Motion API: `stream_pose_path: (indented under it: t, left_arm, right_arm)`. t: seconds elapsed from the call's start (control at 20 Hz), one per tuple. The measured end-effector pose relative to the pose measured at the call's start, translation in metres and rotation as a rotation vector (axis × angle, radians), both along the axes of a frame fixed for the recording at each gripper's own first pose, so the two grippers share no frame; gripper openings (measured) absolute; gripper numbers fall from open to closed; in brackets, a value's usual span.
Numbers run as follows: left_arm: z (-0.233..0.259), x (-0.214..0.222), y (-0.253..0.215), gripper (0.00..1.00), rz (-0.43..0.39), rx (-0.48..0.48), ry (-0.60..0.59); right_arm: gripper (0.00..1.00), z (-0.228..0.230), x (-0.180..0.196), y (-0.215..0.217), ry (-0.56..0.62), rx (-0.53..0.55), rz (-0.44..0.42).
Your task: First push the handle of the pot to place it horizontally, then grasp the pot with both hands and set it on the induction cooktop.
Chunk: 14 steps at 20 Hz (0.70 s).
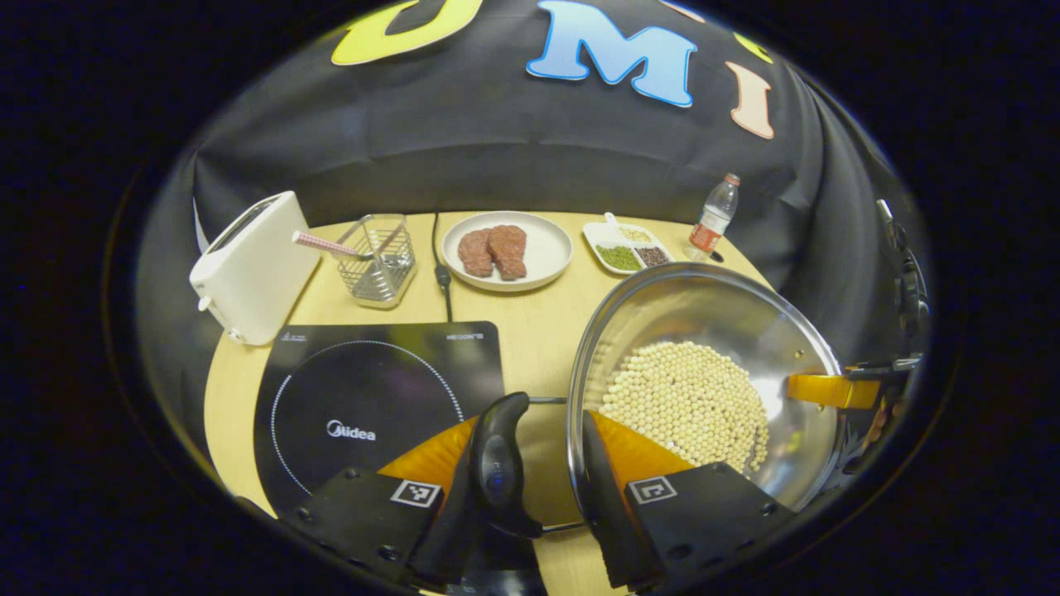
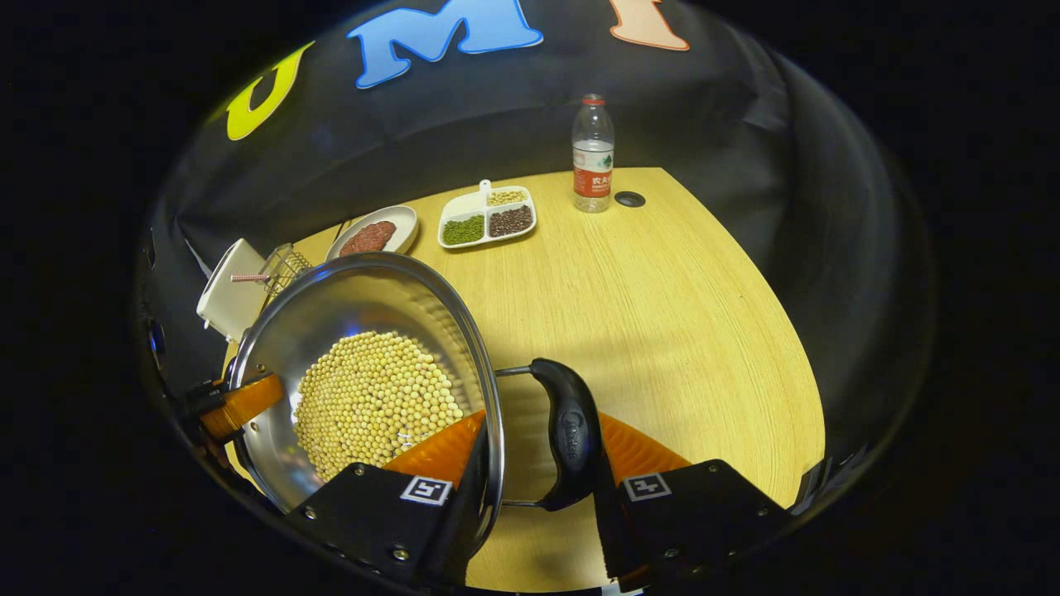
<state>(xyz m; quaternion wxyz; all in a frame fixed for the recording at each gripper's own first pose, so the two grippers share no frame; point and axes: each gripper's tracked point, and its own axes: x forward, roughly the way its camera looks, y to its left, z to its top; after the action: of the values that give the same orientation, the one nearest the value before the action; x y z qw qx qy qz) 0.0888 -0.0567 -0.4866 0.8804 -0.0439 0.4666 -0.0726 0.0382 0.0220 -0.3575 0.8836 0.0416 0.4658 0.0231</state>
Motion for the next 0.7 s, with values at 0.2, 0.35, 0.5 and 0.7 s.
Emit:
stream_pose_path:
  t: [0.2,0.35,0.5,0.7]
  left_arm:
    - [-0.002,-0.002,0.0,0.65,0.007,-0.003,-0.002]
    - [-0.002,-0.003,-0.001,0.65,0.008,-0.002,-0.01]
    - [-0.002,-0.004,-0.001,0.68,0.014,-0.003,-0.009]
    - [-0.002,-0.007,-0.001,0.68,0.022,0.001,-0.006]
  right_arm:
    - [0.6,0.008,-0.001,0.021,-0.003,-0.007,0.013]
    - [0.6,0.014,-0.002,0.037,-0.003,-0.002,0.013]
    - [0.6,0.019,-0.003,0.054,-0.007,-0.001,0.02]
    - [0.6,0.022,-0.005,0.077,-0.006,0.003,0.038]
